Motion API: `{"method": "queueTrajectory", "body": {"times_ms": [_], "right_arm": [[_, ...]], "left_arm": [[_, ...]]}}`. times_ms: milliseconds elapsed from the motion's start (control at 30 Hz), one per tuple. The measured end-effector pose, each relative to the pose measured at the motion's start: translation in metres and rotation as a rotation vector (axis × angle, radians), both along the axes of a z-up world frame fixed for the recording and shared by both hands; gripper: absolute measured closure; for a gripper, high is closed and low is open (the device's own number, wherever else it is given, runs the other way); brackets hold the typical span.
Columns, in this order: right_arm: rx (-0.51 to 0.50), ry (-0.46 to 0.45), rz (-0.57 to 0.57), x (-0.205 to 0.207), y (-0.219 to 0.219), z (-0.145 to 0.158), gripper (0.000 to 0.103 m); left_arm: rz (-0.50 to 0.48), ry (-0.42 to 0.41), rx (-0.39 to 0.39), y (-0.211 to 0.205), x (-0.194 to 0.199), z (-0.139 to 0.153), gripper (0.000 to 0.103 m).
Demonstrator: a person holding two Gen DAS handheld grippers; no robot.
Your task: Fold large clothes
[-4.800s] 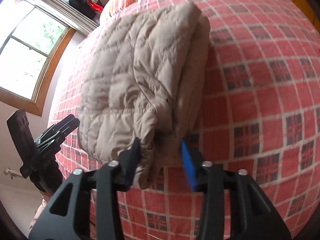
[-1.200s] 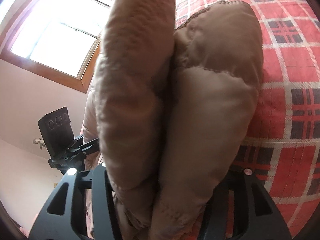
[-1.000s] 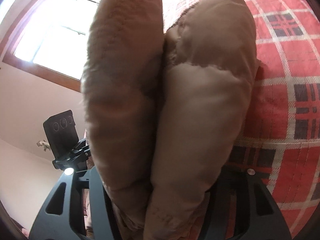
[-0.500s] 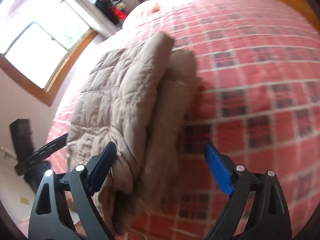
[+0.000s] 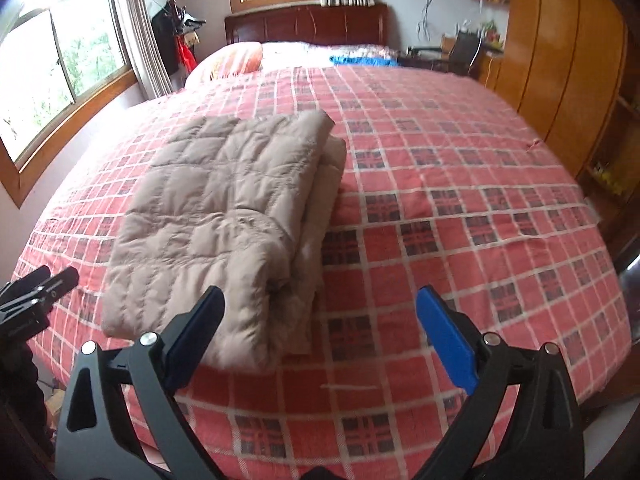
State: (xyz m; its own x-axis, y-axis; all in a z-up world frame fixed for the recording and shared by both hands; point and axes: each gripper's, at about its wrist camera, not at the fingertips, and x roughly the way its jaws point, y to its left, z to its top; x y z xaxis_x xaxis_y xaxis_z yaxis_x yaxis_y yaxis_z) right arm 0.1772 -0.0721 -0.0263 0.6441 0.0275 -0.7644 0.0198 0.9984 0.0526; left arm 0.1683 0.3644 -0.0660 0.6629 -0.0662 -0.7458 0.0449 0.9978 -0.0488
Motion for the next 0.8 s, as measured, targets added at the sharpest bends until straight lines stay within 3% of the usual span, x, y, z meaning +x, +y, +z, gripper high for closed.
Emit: {"method": "queueTrajectory", "body": {"times_ms": [300,567,800], "right_arm": [[-0.04,-0.044,0.001,-0.035,0.024,0.02,0.005],[-0.074,-0.143,-0.069,-0.076,0.032,0.03,0.005],[-0.072,-0.133,-0.045,-0.09,0.039,0.025,0.005]], "left_arm": [[0.04,-0.047,0.02,-0.005,-0.038,0.014,0.014],[0.061,-0.089,0.028,-0.009,-0.069,0.023,0.014],[0.044,-0.097,0.035,-0.017,-0.087,0.021,0.014]]}}
